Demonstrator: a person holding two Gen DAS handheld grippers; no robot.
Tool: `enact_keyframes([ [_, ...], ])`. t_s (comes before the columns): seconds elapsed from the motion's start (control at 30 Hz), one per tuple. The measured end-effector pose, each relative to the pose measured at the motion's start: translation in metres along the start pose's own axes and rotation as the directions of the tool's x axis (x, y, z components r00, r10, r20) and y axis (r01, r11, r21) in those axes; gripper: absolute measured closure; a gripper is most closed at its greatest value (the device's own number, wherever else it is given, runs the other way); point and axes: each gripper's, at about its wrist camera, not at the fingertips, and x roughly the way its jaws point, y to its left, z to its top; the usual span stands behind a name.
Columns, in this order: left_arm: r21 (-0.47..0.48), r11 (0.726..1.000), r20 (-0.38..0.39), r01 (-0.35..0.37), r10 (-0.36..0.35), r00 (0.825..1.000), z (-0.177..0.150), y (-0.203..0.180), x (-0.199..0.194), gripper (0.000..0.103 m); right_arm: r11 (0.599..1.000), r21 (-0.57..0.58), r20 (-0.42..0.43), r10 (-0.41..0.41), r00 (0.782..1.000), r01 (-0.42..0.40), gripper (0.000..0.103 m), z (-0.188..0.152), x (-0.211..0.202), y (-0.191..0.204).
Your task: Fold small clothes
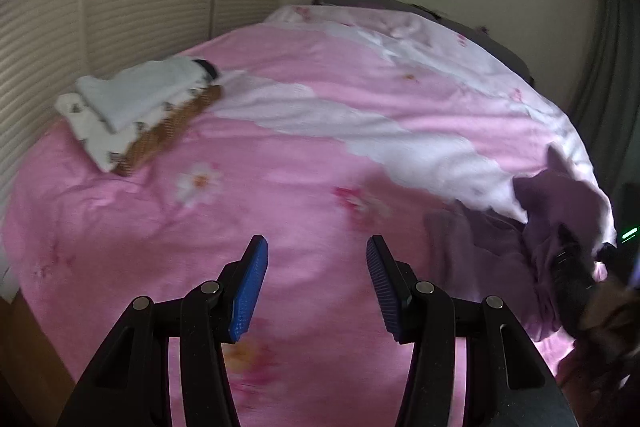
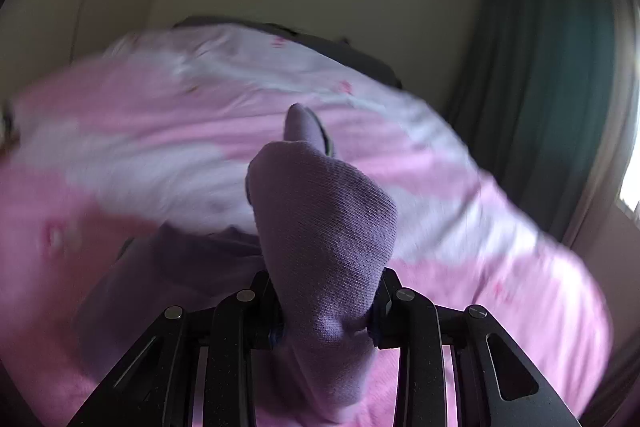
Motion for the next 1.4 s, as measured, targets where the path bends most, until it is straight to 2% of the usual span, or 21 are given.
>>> enact_keyframes([
  [0.1, -0.026, 0.999, 0.003, -0.021, 0.021, 1.0, 0.003, 0.027, -0.002, 0.052, 0.983, -0.177, 0.012, -0.053, 0.999, 0.054, 0.07, -0.006, -0.007, 0.051],
  [0.17, -0.04, 0.999, 0.001, -0.028, 0.028, 1.0, 0.002, 0.04, -0.003, 0.052, 0.967, -0.244, 0.008, -0.069, 0.998, 0.069, 0.07, -0.012, -0.008, 0.07],
  [0.33, -0.077, 0.996, -0.019, -0.037, 0.036, 0.999, 0.002, 0.064, 0.001, 0.052, 0.932, -0.36, -0.03, -0.056, 0.998, 0.041, 0.07, -0.033, -0.003, 0.103],
  [0.47, -0.085, 0.996, -0.022, -0.036, 0.034, 0.999, 0.005, 0.068, 0.001, 0.052, 0.893, -0.448, -0.007, -0.06, 0.998, 0.05, 0.069, -0.049, -0.003, 0.126],
  [0.57, -0.07, 0.997, -0.018, -0.035, 0.034, 0.999, 0.006, 0.066, -0.003, 0.052, 0.895, -0.443, -0.001, -0.062, 0.998, 0.055, 0.069, -0.046, -0.005, 0.125],
  [0.77, -0.056, 0.998, -0.003, -0.02, 0.02, 1.0, 0.01, 0.055, -0.018, 0.052, 0.933, -0.36, 0.022, -0.013, 1.0, 0.02, 0.064, -0.027, -0.028, 0.091],
  [0.87, -0.029, 1.0, 0.011, -0.008, 0.008, 1.0, 0.014, 0.041, -0.027, 0.049, 0.949, -0.316, 0.031, 0.01, 0.999, 0.0, 0.062, -0.023, -0.041, 0.076],
  [0.93, -0.01, 1.0, 0.019, -0.002, 0.002, 1.0, 0.017, 0.032, -0.032, 0.047, 0.957, -0.288, 0.044, 0.023, 0.999, -0.009, 0.057, -0.02, -0.051, 0.061],
  [1.0, 0.011, 1.0, 0.028, 0.004, -0.004, 1.0, 0.019, 0.022, -0.039, 0.046, 0.961, -0.277, 0.065, 0.028, 0.998, -0.009, 0.045, -0.019, -0.06, 0.051],
  [1.07, 0.029, 1.0, 0.035, 0.009, -0.01, 0.999, 0.02, 0.013, -0.045, 0.046, 0.96, -0.28, 0.085, 0.032, 0.996, -0.007, 0.04, -0.02, -0.068, 0.046],
  [1.27, 0.059, 0.998, 0.046, 0.017, -0.02, 0.999, 0.025, -0.001, -0.065, 0.046, 0.963, -0.262, 0.118, 0.091, 0.989, -0.058, 0.04, -0.024, -0.091, 0.028],
  [1.4, 0.083, 0.996, 0.059, 0.028, -0.033, 0.998, 0.026, -0.009, -0.076, 0.044, 0.972, -0.192, 0.136, 0.16, 0.978, -0.133, 0.04, -0.035, -0.11, 0.005],
])
